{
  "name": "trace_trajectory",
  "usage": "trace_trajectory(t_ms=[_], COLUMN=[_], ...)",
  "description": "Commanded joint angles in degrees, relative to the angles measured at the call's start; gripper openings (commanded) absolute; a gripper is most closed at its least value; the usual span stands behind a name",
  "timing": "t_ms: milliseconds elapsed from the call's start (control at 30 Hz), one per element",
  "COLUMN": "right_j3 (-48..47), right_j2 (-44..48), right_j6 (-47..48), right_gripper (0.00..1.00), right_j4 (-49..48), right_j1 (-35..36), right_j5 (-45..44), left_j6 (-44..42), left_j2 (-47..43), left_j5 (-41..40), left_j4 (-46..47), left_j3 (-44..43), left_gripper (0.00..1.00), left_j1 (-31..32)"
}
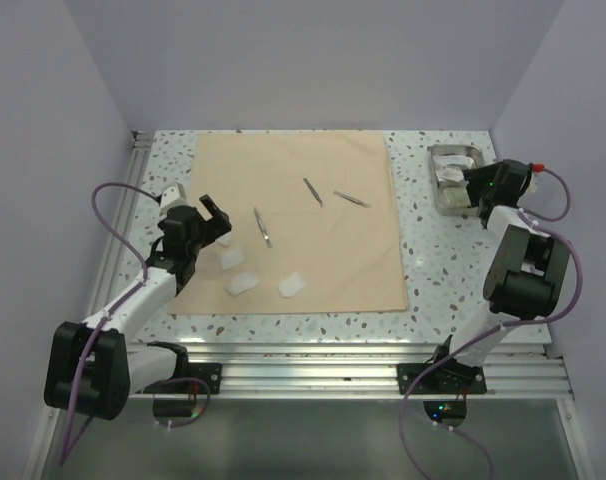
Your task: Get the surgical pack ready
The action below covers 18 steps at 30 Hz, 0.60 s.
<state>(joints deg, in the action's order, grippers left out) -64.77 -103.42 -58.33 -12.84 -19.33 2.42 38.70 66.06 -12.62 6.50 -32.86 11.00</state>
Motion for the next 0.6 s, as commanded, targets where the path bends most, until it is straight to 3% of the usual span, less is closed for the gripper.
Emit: trace_trajectory(t_ms=[0,233,300,333,567], right_j3=[4.99,15.72,16.43,17.74,21.00], right_j2=[8.66,23.68,27.72,31.05,35.74], right_j6=[2.60,11.38,15.68,19.61,25.71], right_gripper=[0.52,0.50,0.49,0.48,0.45], right_j4=[0.54,9.22,14.31,20.08,28.13], right_j1=[0.44,3.94,7.37,13.03,23.45], right_j5=[8.53,16.64,18.06,23.11,25.70], left_j6=[-2.92,-6.44,-6.70,-7.40,-10.22], left_j2=[1.78,0.48,-0.93,-2.59,-3.57], left_j5=[-1.18,9.70,11.38,14.44,12.80], left_j4=[-1.32,4.30,7.80,12.26,17.65], left_j3=[-2.02,0.25,2.70,5.59,9.65], left_gripper=[0.98,0.98,0.98,0.98,0.96], left_j1=[-0.11,0.07,0.24,1.38,6.57])
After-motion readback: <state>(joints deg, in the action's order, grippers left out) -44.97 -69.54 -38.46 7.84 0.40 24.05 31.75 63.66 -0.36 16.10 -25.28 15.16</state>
